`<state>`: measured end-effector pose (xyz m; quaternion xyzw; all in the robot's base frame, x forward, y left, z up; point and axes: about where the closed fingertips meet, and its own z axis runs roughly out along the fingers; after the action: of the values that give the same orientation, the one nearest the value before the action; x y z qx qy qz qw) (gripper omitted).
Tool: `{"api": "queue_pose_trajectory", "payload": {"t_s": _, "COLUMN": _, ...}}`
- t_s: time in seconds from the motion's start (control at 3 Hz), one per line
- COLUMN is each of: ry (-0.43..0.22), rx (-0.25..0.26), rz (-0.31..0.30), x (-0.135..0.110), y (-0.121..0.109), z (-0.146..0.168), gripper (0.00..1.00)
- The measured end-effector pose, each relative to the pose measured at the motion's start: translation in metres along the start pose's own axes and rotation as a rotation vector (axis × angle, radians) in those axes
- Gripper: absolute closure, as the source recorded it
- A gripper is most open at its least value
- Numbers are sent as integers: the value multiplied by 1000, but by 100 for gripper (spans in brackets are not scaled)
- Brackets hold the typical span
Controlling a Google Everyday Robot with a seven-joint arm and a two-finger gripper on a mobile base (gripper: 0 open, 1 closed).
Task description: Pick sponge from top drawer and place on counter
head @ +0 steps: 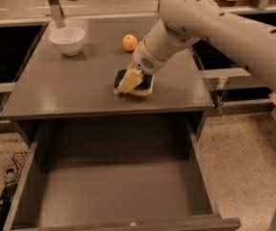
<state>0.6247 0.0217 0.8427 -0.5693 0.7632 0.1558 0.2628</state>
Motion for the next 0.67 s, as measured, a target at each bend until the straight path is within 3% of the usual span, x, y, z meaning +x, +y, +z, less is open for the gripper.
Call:
{"api": "queue_pose_trajectory", "payload": {"t_s": 0.33, "ry": -3, "rx": -40, "rz": 4, "x": 5, "y": 11, "z": 16, "gripper": 100}}
{"api": "queue_pose_trajectory", "payload": {"t_s": 0.67, "ry": -3, "rx": -41, "rz": 4, "x": 5, "y": 11, "z": 16, "gripper": 81}}
